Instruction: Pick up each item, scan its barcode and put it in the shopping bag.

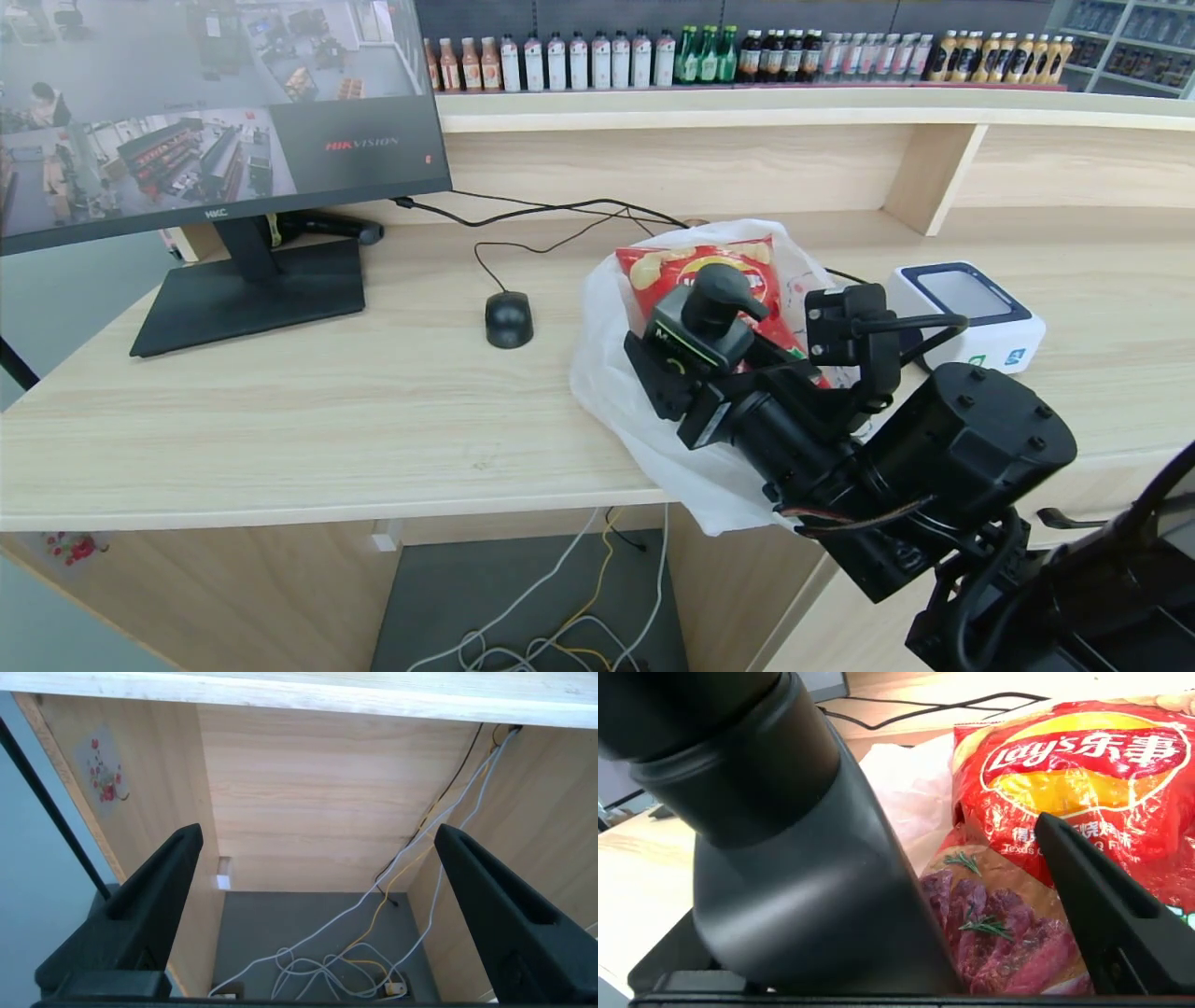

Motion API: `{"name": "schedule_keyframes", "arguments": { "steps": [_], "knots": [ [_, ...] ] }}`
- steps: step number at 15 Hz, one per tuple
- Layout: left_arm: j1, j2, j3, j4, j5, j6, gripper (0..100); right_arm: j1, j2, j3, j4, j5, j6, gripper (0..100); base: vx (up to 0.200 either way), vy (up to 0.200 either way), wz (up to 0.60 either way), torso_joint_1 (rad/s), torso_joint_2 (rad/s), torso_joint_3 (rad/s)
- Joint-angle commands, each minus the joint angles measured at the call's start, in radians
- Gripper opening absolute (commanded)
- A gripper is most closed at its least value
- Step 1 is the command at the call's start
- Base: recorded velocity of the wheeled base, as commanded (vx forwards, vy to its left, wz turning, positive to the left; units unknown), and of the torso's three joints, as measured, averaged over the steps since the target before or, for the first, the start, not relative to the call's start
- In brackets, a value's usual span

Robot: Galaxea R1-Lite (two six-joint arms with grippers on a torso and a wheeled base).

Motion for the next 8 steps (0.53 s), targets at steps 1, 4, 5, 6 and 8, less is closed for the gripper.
{"name": "schedule_keyframes", "arguments": {
  "steps": [1,4,5,6,8],
  "knots": [
    [0.0,0.0,0.0,0.0,0.001,0.0,100,0.001,0.005,-0.002,0.0,0.0,0.002,100,0.0,0.0,0.0,0.0,0.0,0.0],
    [0.0,0.0,0.0,0.0,0.001,0.0,100,0.001,0.003,-0.025,0.0,0.0,0.003,100,0.0,0.0,0.0,0.0,0.0,0.0],
    [0.0,0.0,0.0,0.0,-0.001,0.0,100,0.001,-0.003,-0.041,0.002,0.0,0.008,100,0.0,0.0,0.0,0.0,0.0,0.0],
    [0.0,0.0,0.0,0.0,0.001,0.0,100,0.001,-0.004,-0.047,0.005,-0.01,0.028,100,0.0,0.0,0.0,0.0,0.0,0.0],
    [0.0,0.0,0.0,0.0,0.001,0.0,100,0.0,-0.004,-0.065,0.014,-0.048,0.065,100,0.0,0.0,0.0,0.0,0.0,0.0]
  ]
}}
